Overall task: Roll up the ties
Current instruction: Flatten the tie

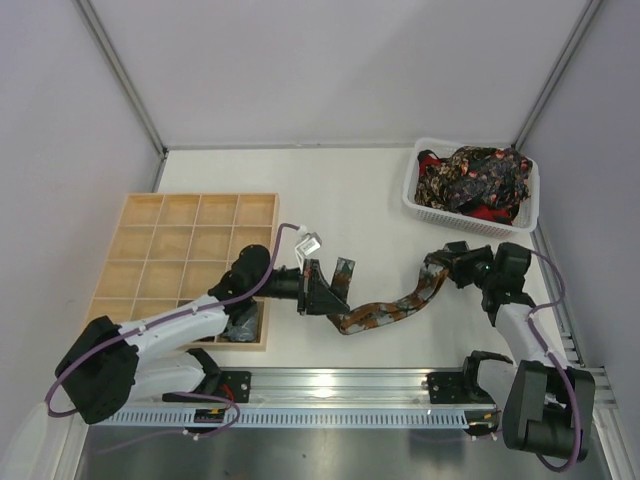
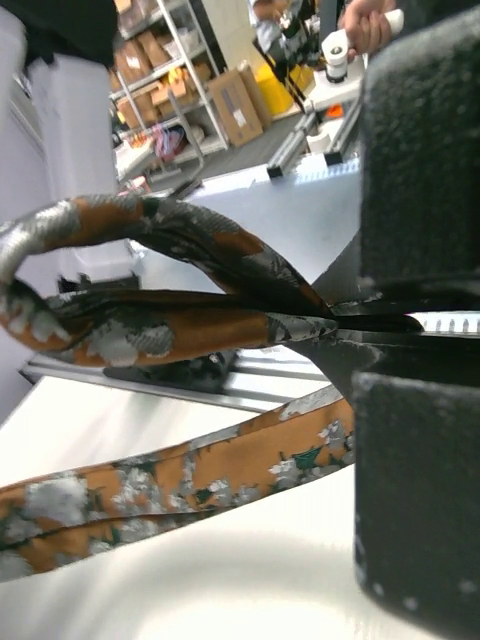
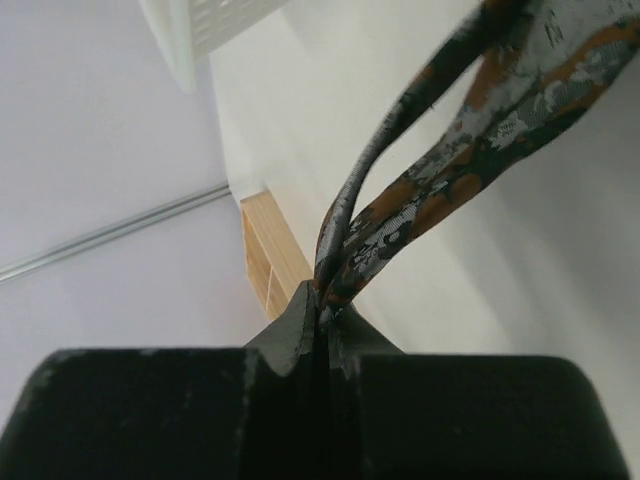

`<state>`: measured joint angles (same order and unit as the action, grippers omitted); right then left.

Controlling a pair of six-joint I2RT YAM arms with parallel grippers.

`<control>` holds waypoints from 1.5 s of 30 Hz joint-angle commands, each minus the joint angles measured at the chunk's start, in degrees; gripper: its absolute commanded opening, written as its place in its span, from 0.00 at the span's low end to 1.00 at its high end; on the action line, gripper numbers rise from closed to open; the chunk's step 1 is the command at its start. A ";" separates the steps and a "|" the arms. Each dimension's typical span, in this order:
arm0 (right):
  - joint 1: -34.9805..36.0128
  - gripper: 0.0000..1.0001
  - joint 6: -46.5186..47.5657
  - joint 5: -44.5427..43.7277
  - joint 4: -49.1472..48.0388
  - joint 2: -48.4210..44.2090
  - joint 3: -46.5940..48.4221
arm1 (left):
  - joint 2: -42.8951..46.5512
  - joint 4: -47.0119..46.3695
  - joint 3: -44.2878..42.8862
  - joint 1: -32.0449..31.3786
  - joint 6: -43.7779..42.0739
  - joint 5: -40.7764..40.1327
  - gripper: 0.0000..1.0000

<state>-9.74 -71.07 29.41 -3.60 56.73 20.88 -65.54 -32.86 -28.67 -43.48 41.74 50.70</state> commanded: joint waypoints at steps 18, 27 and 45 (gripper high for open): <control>-4.85 0.76 16.84 -12.51 37.28 -8.73 -5.42 | -14.52 -22.58 14.25 -6.00 -5.53 -16.07 0.01; -3.28 0.81 22.55 -13.25 59.61 -15.86 5.22 | -13.05 -30.25 19.35 -7.49 -2.97 -18.09 0.00; 22.04 0.36 30.46 -34.41 41.93 16.73 25.62 | -4.77 -19.61 19.61 -8.37 -6.23 -24.15 0.00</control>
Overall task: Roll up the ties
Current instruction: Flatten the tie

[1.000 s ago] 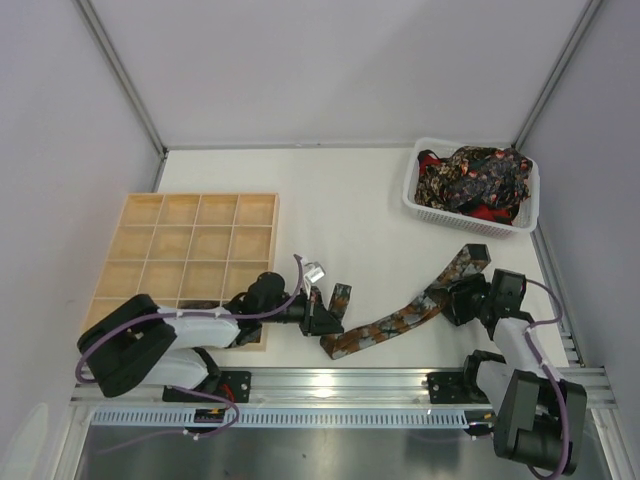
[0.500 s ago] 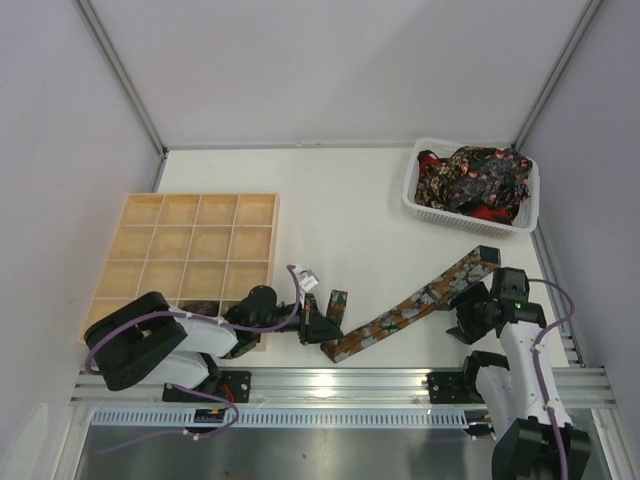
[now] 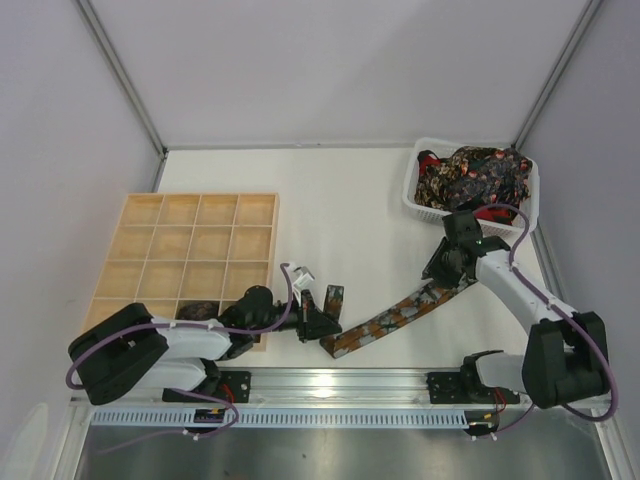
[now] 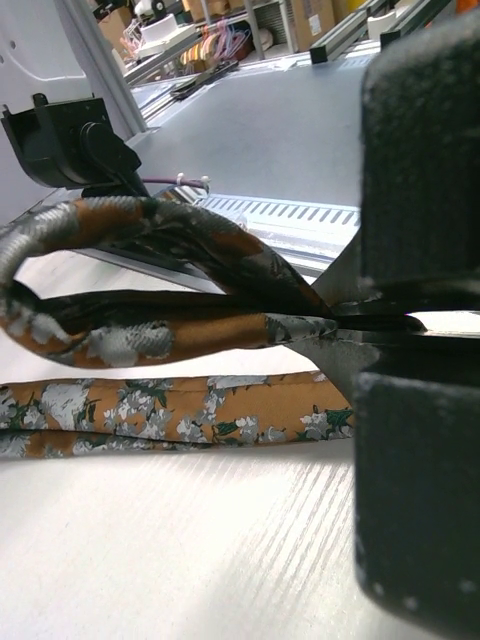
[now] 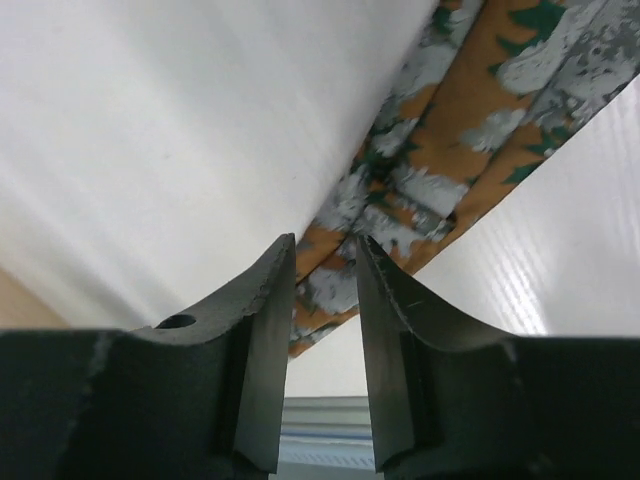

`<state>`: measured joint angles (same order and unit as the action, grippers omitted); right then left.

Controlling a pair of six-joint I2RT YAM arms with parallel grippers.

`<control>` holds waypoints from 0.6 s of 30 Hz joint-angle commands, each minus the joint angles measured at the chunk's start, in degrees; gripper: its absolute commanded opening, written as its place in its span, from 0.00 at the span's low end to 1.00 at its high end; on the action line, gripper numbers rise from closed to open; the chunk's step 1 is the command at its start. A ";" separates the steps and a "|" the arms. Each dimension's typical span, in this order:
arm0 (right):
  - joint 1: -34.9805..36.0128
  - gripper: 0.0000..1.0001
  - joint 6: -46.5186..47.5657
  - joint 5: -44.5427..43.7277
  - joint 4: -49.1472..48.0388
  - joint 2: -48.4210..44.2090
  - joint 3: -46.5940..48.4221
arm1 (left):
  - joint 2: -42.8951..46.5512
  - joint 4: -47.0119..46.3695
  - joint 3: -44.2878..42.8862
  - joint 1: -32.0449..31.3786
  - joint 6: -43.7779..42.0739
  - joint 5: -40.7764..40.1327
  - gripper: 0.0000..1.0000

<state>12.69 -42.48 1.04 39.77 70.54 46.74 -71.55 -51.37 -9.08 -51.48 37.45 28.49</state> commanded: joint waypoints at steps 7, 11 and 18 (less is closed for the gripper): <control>-9.85 0.36 6.27 -3.41 -10.67 8.64 -6.57 | -2.18 -4.52 -1.63 -0.37 -2.03 -2.48 0.01; -17.32 0.36 6.27 -3.67 -10.50 8.30 -9.21 | -8.16 -9.60 -5.15 -0.02 -2.91 0.15 0.01; -30.69 0.37 5.92 -5.42 -8.14 6.62 -12.29 | -20.99 -14.98 -16.92 3.57 -2.91 10.87 0.00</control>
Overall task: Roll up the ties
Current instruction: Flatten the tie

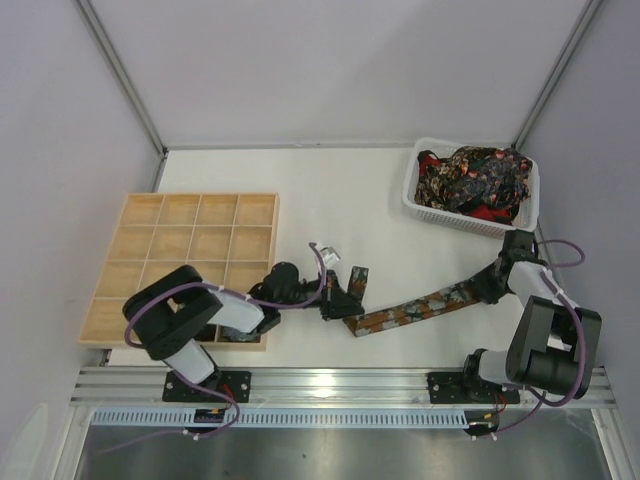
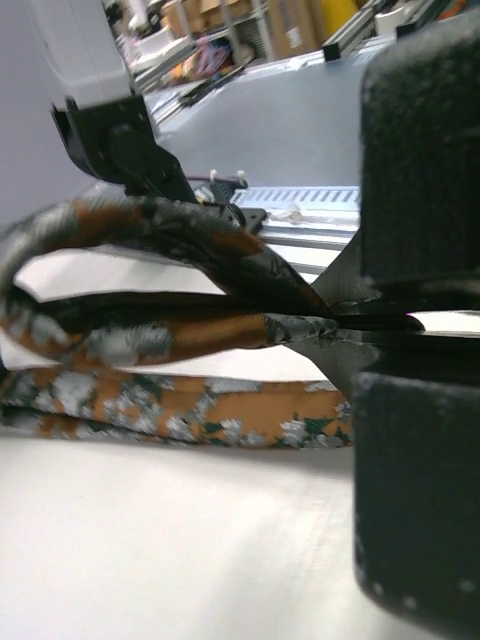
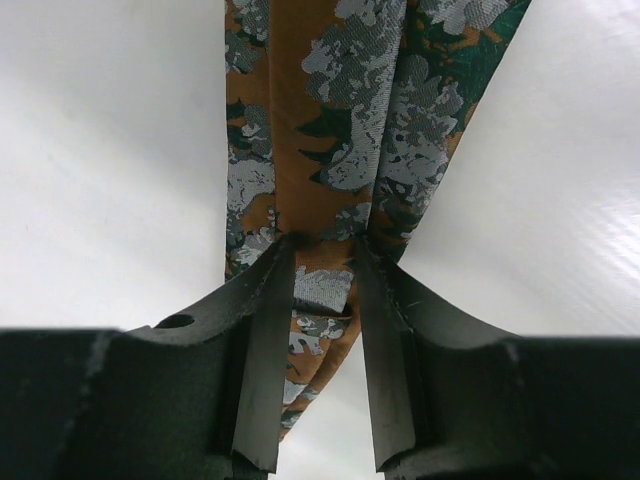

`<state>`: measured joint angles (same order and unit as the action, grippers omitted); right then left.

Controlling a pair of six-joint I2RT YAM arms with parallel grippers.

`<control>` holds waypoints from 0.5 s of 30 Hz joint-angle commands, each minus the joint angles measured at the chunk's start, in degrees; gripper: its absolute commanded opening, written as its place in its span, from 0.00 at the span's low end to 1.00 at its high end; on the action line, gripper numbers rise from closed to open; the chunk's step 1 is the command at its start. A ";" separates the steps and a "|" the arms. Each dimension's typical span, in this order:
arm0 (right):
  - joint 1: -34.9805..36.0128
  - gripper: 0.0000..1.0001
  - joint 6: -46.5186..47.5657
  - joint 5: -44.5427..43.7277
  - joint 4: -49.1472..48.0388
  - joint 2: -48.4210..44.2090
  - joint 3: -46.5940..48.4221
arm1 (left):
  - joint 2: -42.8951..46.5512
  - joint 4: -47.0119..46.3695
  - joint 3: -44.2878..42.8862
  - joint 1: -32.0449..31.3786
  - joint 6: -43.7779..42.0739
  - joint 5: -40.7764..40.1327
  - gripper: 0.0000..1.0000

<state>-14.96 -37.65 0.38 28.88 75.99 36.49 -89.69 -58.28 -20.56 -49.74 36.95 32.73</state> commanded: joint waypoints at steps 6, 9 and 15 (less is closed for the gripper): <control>-7.36 0.38 0.73 -4.43 3.46 1.44 -1.86 | -15.76 -19.29 -15.48 7.70 4.51 17.10 0.08; -7.54 0.38 1.08 -3.46 2.67 1.97 -1.95 | -18.68 -26.80 -15.65 11.40 9.46 17.63 0.19; -7.71 0.38 0.83 -1.88 1.26 2.41 -3.09 | -12.80 -14.51 -15.40 12.29 3.58 15.62 0.49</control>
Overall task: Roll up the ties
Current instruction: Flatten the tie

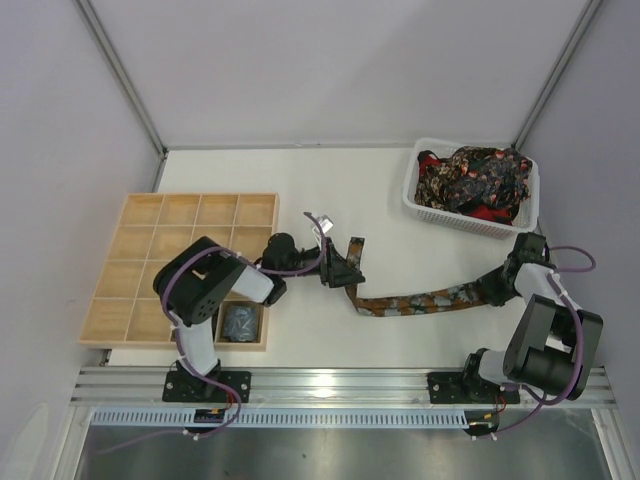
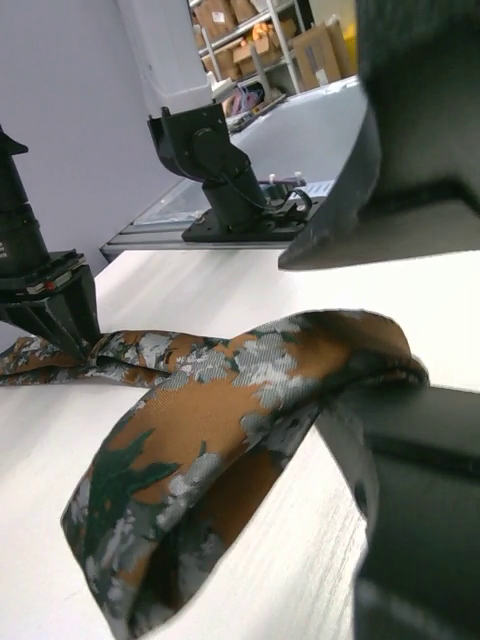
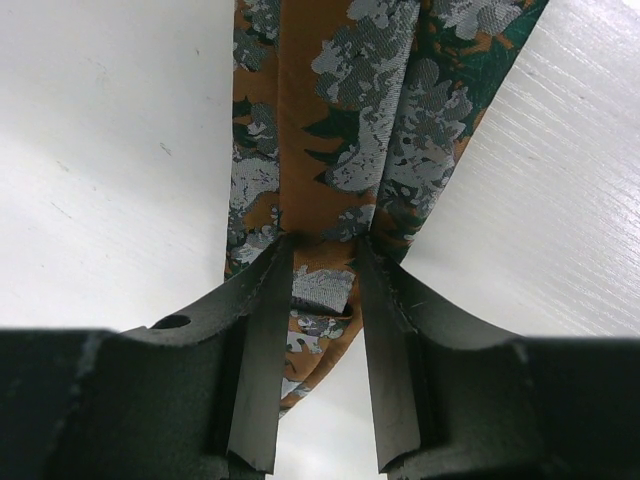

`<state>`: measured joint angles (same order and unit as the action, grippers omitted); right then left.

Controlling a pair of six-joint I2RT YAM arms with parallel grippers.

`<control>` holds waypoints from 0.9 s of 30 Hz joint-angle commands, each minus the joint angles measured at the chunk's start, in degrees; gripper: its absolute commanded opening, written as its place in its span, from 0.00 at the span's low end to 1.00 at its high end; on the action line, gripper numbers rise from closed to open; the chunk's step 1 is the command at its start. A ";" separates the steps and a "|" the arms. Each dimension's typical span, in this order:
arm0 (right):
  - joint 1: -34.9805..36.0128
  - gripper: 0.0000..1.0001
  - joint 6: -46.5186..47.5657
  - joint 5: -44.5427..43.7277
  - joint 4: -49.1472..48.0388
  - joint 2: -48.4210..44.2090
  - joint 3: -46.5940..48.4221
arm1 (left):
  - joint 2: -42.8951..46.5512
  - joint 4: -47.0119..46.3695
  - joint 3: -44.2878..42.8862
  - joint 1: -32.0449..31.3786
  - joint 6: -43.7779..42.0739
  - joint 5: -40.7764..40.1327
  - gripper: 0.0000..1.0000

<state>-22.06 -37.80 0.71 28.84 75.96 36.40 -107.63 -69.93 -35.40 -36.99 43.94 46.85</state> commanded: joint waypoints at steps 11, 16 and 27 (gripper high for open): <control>-0.70 0.39 0.80 0.24 -0.71 5.07 -2.92 | 35.36 37.73 9.21 -0.80 -13.88 -18.97 1.00; -0.79 0.39 0.36 1.57 -1.68 5.95 -3.88 | 49.35 69.89 1.40 -3.79 -13.01 -45.34 1.00; -1.49 0.39 -0.43 0.79 -1.07 6.74 -3.62 | 36.72 83.29 -12.14 -5.72 -8.80 -45.72 0.33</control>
<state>-23.05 -38.15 5.43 24.32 78.50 36.36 -67.44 5.98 -44.36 -42.09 33.45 1.67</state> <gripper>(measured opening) 0.384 0.447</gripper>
